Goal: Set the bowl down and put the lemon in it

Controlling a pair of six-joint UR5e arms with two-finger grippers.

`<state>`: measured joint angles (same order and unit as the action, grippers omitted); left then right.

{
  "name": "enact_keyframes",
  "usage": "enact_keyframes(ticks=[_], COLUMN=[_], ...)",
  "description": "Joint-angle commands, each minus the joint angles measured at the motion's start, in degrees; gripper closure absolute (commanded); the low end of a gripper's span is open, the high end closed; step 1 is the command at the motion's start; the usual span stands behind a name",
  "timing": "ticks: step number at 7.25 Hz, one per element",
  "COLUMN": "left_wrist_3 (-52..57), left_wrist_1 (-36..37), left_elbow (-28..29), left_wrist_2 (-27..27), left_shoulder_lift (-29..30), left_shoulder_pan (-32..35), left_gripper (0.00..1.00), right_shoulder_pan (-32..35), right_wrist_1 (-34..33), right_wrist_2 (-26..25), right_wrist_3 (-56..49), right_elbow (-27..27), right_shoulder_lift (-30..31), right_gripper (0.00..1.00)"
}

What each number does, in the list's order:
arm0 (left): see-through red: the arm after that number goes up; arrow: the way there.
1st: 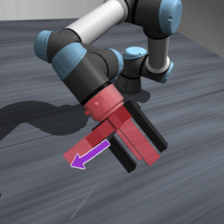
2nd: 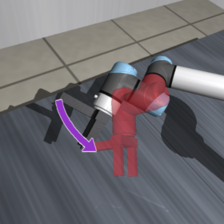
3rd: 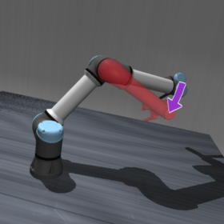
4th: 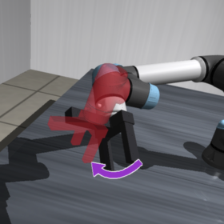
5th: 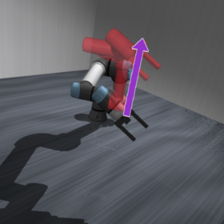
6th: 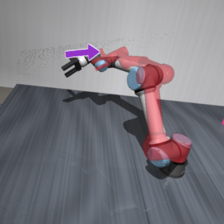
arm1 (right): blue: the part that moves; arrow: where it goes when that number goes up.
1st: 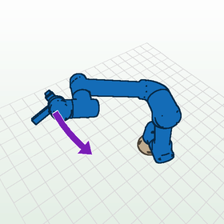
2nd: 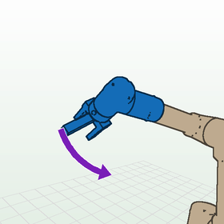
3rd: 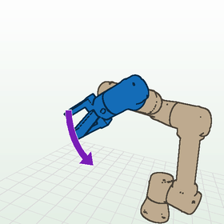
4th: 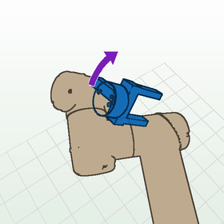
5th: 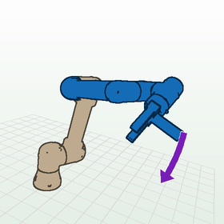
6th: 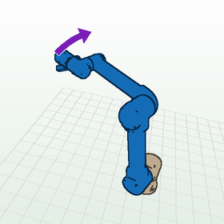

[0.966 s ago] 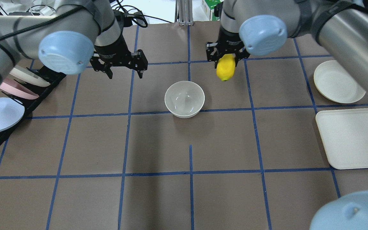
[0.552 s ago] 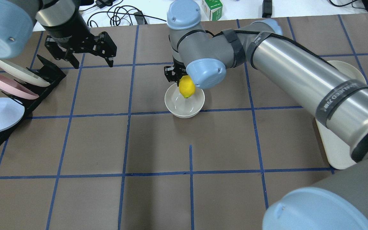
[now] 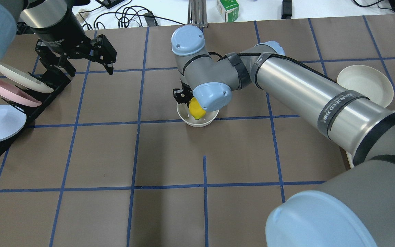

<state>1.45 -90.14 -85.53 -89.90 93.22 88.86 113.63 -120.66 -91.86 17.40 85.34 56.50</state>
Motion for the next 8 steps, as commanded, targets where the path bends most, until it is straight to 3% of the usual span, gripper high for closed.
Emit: enact_keyframes(ticks=[1,2,3,5,8], left_wrist_3=[0.2,0.2,-0.1,-0.1,-0.3], left_wrist_1=[0.1,0.1,0.0,0.1,0.0], left_elbow=[-0.4,-0.4,-0.4,-0.4,-0.5], left_wrist_2=[-0.3,-0.5,-0.7,-0.5,-0.5], left_shoulder_lift=[-0.6,-0.8,-1.4,-1.5,-1.5], left_shoulder_pan=[0.0,0.0,0.0,-0.2,-0.2], left_gripper=[0.00,0.00,0.00,0.00,0.00], right_shoulder_pan=[0.0,0.0,-0.1,-0.2,-4.6], right_wrist_1=[-0.5,-0.5,-0.2,0.9,16.2], right_wrist_2=[0.3,0.0,-0.1,-0.2,-0.2], right_wrist_3=[-0.2,-0.3,-0.3,-0.9,-4.2], right_elbow=[0.4,0.4,0.3,0.2,-0.3], right_shoulder_lift=[-1.2,-1.1,-0.8,4.0,18.7], right_gripper=[0.49,0.11,0.00,0.00,0.00])
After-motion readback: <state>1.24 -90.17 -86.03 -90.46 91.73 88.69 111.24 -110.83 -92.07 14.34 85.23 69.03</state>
